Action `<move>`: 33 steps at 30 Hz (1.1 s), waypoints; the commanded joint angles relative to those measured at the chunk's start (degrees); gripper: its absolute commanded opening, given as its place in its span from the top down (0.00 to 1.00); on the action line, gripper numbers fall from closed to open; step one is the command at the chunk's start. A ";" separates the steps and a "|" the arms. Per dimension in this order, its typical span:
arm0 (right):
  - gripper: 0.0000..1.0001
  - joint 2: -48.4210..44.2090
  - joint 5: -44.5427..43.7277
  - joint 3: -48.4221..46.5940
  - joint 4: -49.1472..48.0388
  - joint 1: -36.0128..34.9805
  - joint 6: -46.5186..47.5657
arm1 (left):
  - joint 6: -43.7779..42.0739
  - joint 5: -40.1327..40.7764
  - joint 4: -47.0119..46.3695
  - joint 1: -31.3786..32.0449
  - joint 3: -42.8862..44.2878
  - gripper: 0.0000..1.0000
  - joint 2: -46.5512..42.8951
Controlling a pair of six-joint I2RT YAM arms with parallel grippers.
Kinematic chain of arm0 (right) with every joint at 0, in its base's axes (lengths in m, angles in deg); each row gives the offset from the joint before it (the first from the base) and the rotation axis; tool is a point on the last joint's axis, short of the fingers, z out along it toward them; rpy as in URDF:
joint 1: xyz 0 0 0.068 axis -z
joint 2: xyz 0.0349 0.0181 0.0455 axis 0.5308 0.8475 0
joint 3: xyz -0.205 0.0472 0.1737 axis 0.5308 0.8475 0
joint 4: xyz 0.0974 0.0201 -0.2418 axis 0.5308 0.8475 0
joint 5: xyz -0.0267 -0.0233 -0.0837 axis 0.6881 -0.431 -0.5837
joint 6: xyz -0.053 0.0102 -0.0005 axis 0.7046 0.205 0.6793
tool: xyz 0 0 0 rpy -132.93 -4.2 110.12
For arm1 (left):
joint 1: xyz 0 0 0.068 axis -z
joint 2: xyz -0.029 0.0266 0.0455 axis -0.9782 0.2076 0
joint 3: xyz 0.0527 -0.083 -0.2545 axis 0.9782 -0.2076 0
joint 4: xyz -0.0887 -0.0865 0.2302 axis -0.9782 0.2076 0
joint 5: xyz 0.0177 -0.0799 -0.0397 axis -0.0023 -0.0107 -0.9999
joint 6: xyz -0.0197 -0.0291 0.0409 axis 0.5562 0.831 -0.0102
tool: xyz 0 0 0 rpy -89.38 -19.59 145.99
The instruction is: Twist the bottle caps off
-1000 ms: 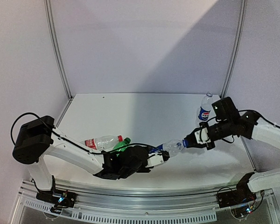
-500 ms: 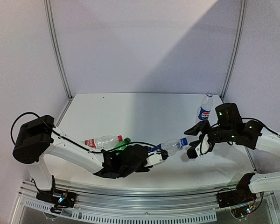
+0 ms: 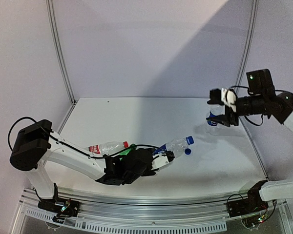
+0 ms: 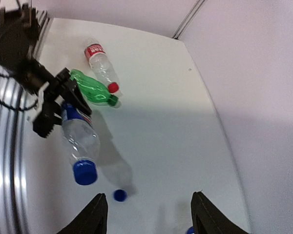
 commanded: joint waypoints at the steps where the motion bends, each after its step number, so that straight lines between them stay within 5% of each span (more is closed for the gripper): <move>1: 0.41 15.04 11.68 -9.75 18.89 2.84 -25.54 | -2.22 5.17 -4.22 -0.31 -0.82 0.53 -0.06; 11: 0.36 31.22 29.60 -12.84 30.37 3.38 -32.67 | -6.37 9.35 -8.36 0.36 -1.02 0.53 1.62; 18: 0.37 33.39 31.52 -13.49 30.21 3.31 -32.70 | -6.68 9.48 -8.55 0.52 -1.06 0.53 1.48; 33: 0.55 35.38 31.30 -15.60 29.36 3.36 -33.36 | -6.51 8.88 -8.48 0.53 -0.84 0.53 1.87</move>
